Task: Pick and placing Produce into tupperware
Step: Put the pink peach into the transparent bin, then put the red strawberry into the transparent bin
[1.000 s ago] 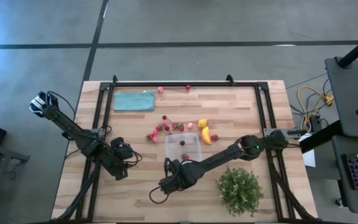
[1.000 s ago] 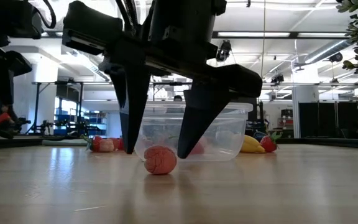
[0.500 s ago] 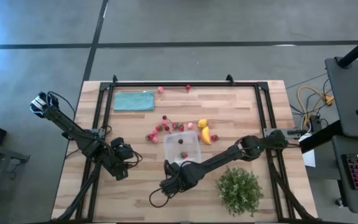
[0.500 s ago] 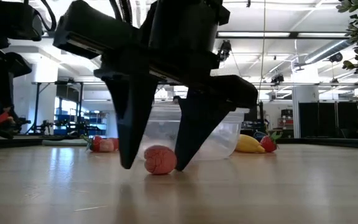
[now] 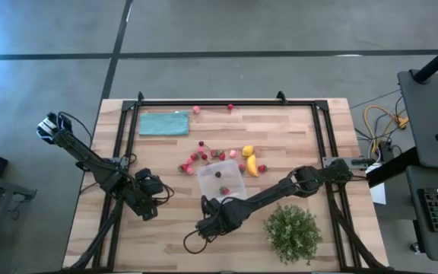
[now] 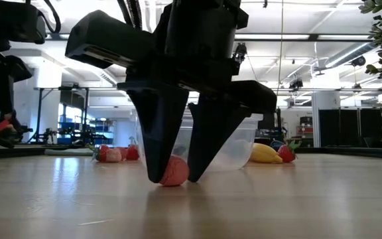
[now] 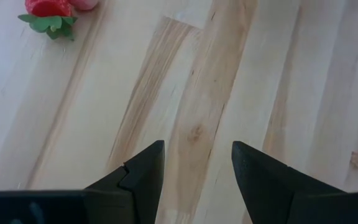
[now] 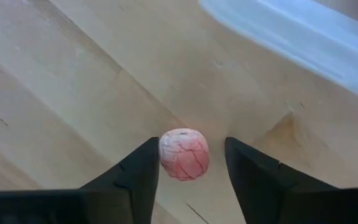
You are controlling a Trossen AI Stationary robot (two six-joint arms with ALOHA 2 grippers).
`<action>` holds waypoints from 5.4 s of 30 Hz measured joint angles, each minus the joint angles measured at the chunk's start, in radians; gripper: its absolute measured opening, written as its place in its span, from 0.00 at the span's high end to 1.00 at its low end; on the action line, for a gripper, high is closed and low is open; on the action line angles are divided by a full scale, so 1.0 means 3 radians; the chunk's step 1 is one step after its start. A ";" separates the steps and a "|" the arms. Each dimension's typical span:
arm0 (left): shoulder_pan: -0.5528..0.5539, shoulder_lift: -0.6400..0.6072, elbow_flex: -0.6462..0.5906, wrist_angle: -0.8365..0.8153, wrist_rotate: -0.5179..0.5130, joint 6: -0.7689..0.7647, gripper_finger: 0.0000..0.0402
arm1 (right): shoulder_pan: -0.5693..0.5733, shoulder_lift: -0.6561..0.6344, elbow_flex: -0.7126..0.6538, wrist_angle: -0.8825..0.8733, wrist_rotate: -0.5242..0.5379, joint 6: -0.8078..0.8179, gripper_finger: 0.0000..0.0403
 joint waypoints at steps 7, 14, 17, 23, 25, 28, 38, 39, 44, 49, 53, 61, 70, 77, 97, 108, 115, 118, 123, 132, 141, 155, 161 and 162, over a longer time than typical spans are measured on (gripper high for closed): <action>0.0000 0.0000 0.0000 0.0001 0.0001 -0.0006 0.57 | 0.0004 0.0000 0.0000 0.0008 -0.0013 0.0025 0.66; 0.0000 -0.0001 0.0000 0.0001 0.0001 -0.0007 0.57 | 0.0024 -0.0010 0.0053 0.0046 -0.0132 0.0020 0.75; 0.0000 -0.0001 0.0000 0.0002 0.0001 -0.0006 0.57 | 0.0052 -0.0052 0.0226 0.0051 -0.0105 -0.0022 0.78; 0.0000 -0.0001 0.0000 0.0025 0.0001 -0.0006 0.57 | 0.0078 -0.0287 0.0605 -0.0044 0.0231 -0.0052 0.79; 0.0000 -0.0003 0.0000 0.0065 0.0002 -0.0005 0.57 | 0.0065 -0.0373 0.0709 -0.0182 0.0403 -0.0088 0.78; 0.0000 -0.0008 0.0000 0.0167 0.0003 -0.0005 0.57 | -0.0006 -0.0528 0.0783 -0.0662 0.0818 -0.0109 0.78; 0.0000 -0.0003 -0.0001 0.0374 -0.0027 0.0147 0.57 | -0.0617 -0.0537 0.0688 -0.1189 0.0404 -0.0892 0.75; 0.0000 -0.0003 -0.0003 0.0369 -0.0028 0.0139 0.57 | -0.0643 -0.0516 0.0674 -0.1211 0.0365 -0.0932 0.73; 0.0000 -0.0001 -0.0033 0.0353 -0.0040 -0.0016 0.57 | -0.0681 -0.0439 0.0540 -0.1297 0.0269 -0.0961 0.58; 0.0000 0.0005 -0.0040 0.0347 -0.0042 -0.0068 0.57 | -0.0623 -0.0443 0.0514 -0.1773 0.0434 -0.0879 0.42; 0.0000 0.0000 -0.0041 0.0343 -0.0013 -0.0068 0.57 | -0.0633 -0.0601 0.0364 -0.1759 0.0478 -0.1137 0.34; 0.0003 -0.0103 -0.0016 0.0344 0.0033 0.0090 0.57 | -0.0739 -0.1457 -0.0295 -0.1696 0.0634 -0.1237 0.34; 0.0171 -0.0375 -0.0037 0.0339 -0.0277 0.0341 0.57 | -0.0710 -0.2532 -0.0635 -0.1299 0.1207 -0.0639 0.36; 0.0348 -0.0568 -0.0035 0.0343 -0.0278 0.0543 0.57 | -0.0734 -0.2648 -0.1584 -0.1586 0.0531 -0.0573 0.36; 0.1136 -0.1185 0.0009 0.0702 -0.0330 0.0436 0.57 | -0.1088 -0.2691 -0.3334 0.0308 0.0148 -0.2906 0.36; 0.1622 -0.1069 -0.0042 0.0663 -0.0874 0.0860 0.57 | -0.1305 -0.2694 -0.3598 0.0646 0.0191 -0.3043 0.36; 0.1985 -0.0978 -0.0041 0.0682 -0.0846 0.1290 0.57 | -0.1516 -0.2670 -0.3744 0.0861 0.0160 -0.3052 0.36; 0.2116 -0.0928 -0.0037 0.0695 -0.0675 0.1413 0.57 | -0.1580 -0.2671 -0.3772 0.0907 0.0080 -0.3057 0.36; 0.2256 -0.0844 -0.0027 0.0708 -0.0467 0.1495 0.57 | -0.1594 -0.2653 -0.3870 0.1100 -0.0099 -0.3187 0.36; 0.2318 -0.0714 -0.0014 0.0721 -0.0436 0.1605 0.57 | -0.1593 -0.2649 -0.3967 0.1245 -0.0071 -0.3150 0.36; 0.2319 -0.0653 -0.0014 0.0715 -0.0425 0.1604 0.57 | -0.1594 -0.2649 -0.3993 0.1338 0.0107 -0.3138 0.40; 0.2319 -0.0668 -0.0020 0.0709 -0.0422 0.1591 0.57 | -0.1594 -0.2649 -0.4051 0.1334 0.0077 -0.3111 0.60; 0.2319 -0.0655 -0.0012 0.0714 -0.0421 0.1585 0.57 | -0.1594 -0.2649 -0.3928 0.1189 -0.0023 -0.2818 0.66; 0.2320 -0.0652 -0.0002 0.0718 -0.0422 0.1585 0.57 | -0.1594 -0.2649 -0.3890 0.1156 -0.0023 -0.2773 0.66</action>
